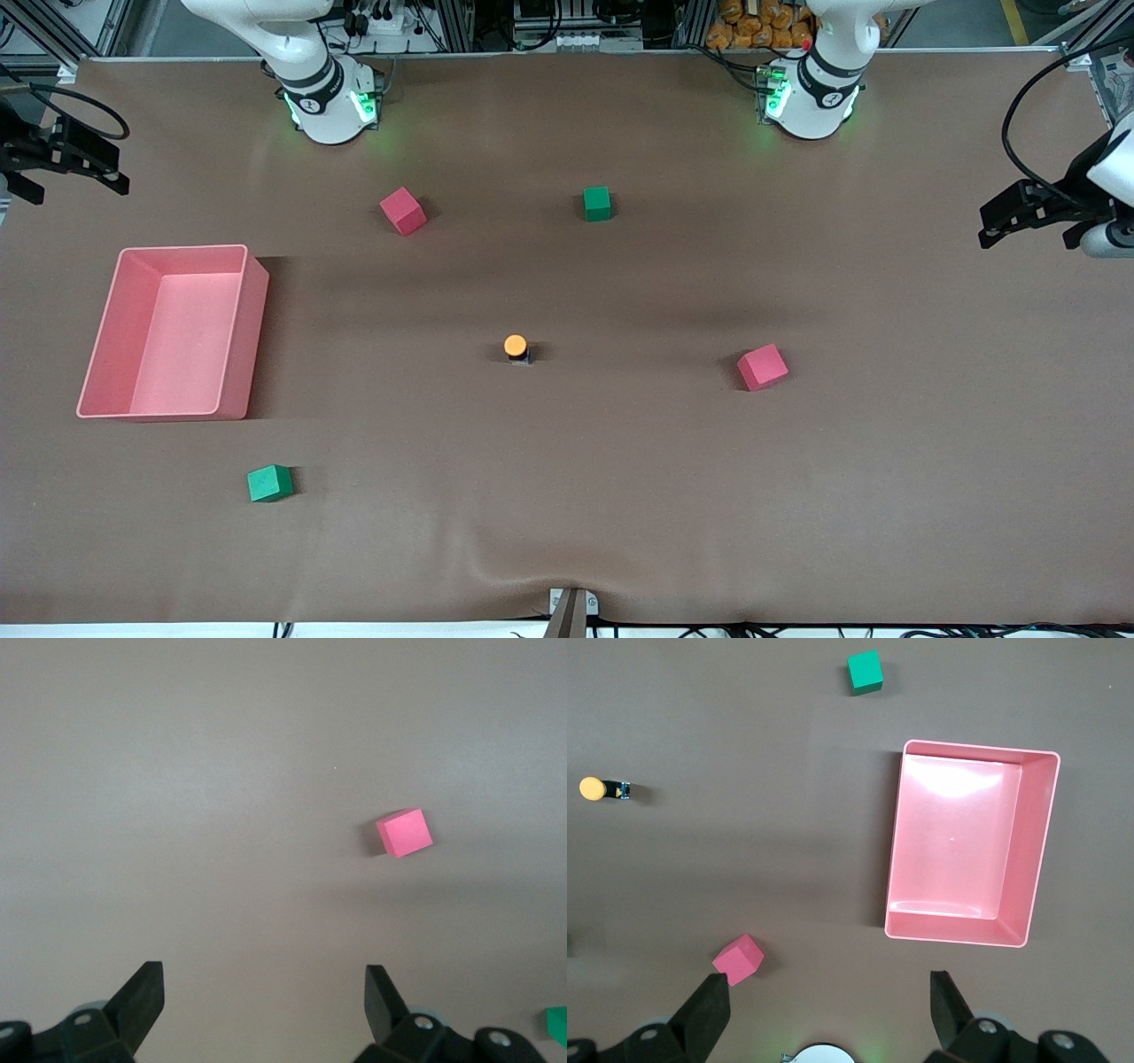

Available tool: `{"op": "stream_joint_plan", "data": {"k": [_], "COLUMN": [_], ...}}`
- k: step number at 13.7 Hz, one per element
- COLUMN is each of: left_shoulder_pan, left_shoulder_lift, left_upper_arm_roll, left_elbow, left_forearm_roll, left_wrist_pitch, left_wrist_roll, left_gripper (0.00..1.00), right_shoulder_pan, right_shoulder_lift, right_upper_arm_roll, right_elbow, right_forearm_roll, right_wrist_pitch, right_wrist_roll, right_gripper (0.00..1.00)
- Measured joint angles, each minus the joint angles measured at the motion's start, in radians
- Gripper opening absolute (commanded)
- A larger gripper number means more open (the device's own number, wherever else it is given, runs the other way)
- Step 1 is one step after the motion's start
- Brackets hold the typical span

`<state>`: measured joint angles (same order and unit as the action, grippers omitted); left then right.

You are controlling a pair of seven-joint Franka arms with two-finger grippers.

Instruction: Place and upright button with both arms

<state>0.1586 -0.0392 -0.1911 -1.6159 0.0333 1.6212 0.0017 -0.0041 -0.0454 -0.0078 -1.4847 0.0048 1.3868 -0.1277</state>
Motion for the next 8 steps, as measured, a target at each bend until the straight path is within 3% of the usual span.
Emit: {"op": "stream_joint_plan", "data": {"k": [8], "left_shoulder_pan": [-0.002], "left_shoulder_lift": [-0.045], "left_upper_arm_roll": [-0.039], "left_elbow": [-0.001], "left_forearm_roll": [-0.011], "left_wrist_pitch": [-0.056], "left_wrist_roll": [-0.078], "left_gripper": [1.00], "right_shoulder_pan": [0.000], "right_shoulder_lift": [0.000], "right_upper_arm_roll": [0.000], "right_elbow": [0.000], "right_forearm_roll": [0.000], "right_wrist_pitch": [0.000], "right_wrist_roll": [0.000], "right_gripper": [1.00]}}
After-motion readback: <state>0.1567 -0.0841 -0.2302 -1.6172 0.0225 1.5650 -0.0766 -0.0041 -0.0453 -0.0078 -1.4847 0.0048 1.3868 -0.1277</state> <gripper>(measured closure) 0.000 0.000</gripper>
